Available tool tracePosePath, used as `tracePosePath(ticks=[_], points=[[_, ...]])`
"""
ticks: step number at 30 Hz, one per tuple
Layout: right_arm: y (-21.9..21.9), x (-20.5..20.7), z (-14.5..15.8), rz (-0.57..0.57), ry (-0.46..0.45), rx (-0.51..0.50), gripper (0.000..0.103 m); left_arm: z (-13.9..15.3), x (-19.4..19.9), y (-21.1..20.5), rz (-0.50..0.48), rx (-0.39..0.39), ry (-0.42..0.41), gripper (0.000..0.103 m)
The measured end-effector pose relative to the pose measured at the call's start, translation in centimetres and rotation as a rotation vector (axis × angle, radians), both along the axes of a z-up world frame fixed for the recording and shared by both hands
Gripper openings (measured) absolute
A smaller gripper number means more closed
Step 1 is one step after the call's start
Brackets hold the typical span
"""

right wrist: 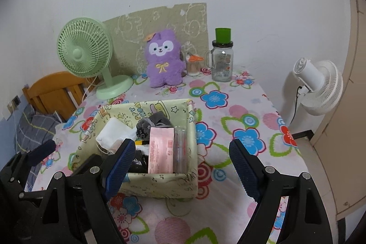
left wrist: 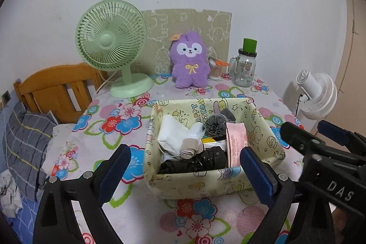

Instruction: Organize soft objects

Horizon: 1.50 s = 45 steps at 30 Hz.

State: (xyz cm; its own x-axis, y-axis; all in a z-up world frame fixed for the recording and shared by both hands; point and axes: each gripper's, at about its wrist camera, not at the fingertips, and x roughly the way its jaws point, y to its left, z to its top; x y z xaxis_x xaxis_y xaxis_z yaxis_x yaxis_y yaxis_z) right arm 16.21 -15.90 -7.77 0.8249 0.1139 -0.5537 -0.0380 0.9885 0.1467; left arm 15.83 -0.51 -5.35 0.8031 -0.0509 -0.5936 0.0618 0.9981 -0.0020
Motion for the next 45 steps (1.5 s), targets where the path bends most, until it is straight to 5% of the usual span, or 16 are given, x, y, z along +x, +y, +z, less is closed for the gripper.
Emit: tracePosePath(ticks=[25, 45], points=[[-1.7, -12.4, 5.4, -0.049, -0.206, -0.028, 0.1, 5.5, -10.6, 1.9, 0.022, -0.019, -0.158, 0.103], [-1.6, -15.4, 6.3, -0.064, -0.25, -0.02, 0.102, 6.6, -13.5, 1.6, 0.003, -0.025, -0.2, 0.103]])
